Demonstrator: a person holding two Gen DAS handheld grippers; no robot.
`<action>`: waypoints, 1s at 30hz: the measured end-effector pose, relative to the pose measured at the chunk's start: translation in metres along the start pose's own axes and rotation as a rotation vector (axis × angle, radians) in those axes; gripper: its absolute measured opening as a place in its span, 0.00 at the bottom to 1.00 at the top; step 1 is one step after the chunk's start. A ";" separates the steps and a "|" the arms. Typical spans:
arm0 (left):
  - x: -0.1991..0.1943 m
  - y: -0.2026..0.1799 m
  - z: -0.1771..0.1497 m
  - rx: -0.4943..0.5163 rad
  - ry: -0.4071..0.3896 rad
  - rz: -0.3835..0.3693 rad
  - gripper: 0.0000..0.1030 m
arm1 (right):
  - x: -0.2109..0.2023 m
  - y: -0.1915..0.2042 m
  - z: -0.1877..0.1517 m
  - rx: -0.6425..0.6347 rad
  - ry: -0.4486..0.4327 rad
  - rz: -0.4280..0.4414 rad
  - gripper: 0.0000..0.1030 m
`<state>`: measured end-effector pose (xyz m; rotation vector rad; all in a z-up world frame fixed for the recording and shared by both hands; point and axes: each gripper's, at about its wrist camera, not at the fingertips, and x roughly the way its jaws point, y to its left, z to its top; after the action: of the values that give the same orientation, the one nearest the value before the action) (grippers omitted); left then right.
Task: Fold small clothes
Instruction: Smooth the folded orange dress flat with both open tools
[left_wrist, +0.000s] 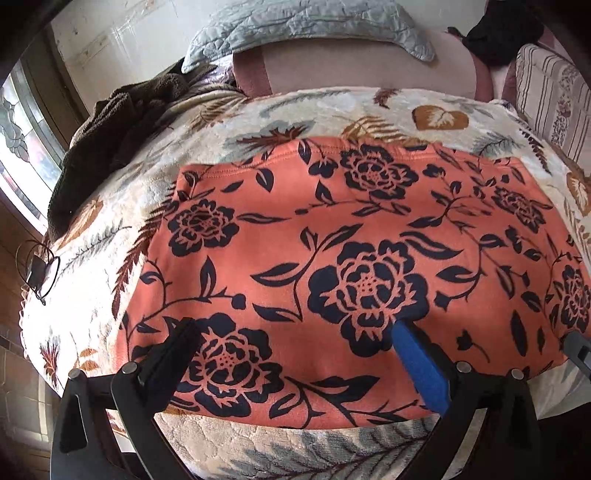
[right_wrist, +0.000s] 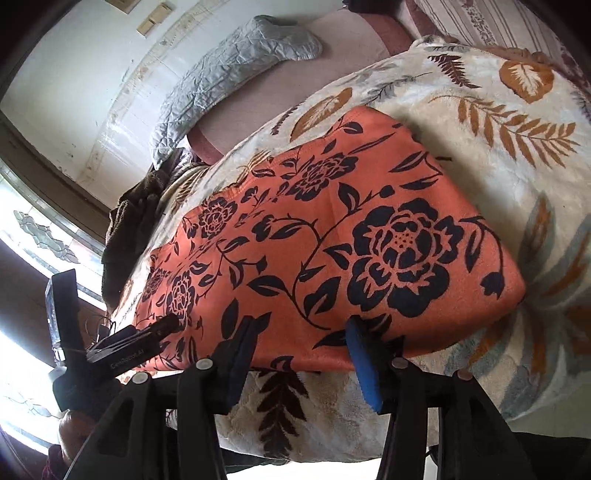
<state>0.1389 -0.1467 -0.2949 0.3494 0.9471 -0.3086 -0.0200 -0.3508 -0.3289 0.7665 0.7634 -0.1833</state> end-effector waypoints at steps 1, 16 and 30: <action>-0.008 0.000 0.001 -0.003 -0.025 -0.006 1.00 | -0.006 -0.001 -0.001 -0.001 -0.018 0.006 0.52; -0.024 0.029 -0.005 0.010 -0.185 0.085 1.00 | -0.028 0.010 0.007 0.006 -0.143 0.023 0.52; 0.028 0.050 -0.008 -0.009 -0.022 0.098 1.00 | 0.022 0.001 0.014 0.080 -0.001 0.022 0.44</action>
<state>0.1685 -0.1015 -0.3144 0.3823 0.9061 -0.2179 0.0043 -0.3570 -0.3364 0.8498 0.7497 -0.1953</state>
